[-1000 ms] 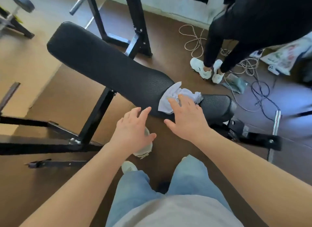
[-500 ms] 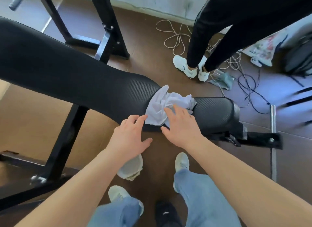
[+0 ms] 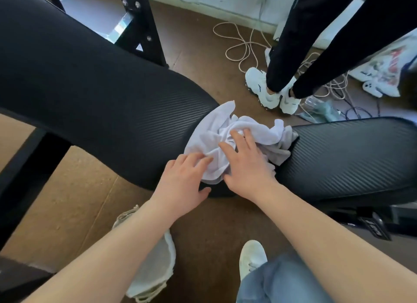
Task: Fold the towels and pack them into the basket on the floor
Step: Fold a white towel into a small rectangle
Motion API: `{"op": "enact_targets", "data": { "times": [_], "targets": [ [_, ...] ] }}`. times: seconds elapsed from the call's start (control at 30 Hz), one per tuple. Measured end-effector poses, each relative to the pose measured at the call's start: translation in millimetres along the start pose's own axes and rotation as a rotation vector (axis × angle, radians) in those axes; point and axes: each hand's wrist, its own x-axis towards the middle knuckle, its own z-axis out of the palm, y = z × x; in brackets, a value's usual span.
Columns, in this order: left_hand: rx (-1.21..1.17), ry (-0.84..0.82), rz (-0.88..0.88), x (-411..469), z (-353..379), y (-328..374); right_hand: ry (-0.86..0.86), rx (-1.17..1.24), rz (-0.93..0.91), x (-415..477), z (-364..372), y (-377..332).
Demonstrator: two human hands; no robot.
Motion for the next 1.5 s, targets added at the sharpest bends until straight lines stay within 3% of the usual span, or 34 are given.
{"op": "enact_targets", "data": {
  "times": [0.2, 0.37, 0.5, 0.7, 0.87, 1.03, 1.23, 1.37, 1.5],
  "targets": [
    [-0.032, 0.264, -0.003, 10, 32, -6, 0.217, 0.024, -0.055, 2, 34, 6],
    [-0.096, 0.326, -0.004, 16, 32, -11, 0.309, -0.081, -0.011, 7, 25, 1],
    [-0.203, 0.400, -0.045, 22, 24, -9, 0.423, -0.013, 0.045, 12, 22, -1],
    [-0.366, 0.380, -0.110, 13, 9, -2, 0.568, 0.091, -0.009, 15, 14, 0],
    [-0.275, 0.377, -0.094, 0, -2, 3, 0.688, 0.312, -0.027, 3, -6, 2],
    [-0.327, 0.401, -0.273, -13, -25, 9, 0.696, 0.497, -0.075, -9, -38, 2],
    [-0.795, 0.554, -0.534, -23, -71, 21, 0.739, 0.676, -0.078, -34, -96, 5],
    [-0.977, 0.733, -0.547, -27, -99, 38, 0.724, 0.627, -0.167, -46, -109, 10],
    [-0.983, 0.822, -0.519, -39, -114, 42, 0.580, 0.343, -0.253, -53, -97, 20]
  ]
}}
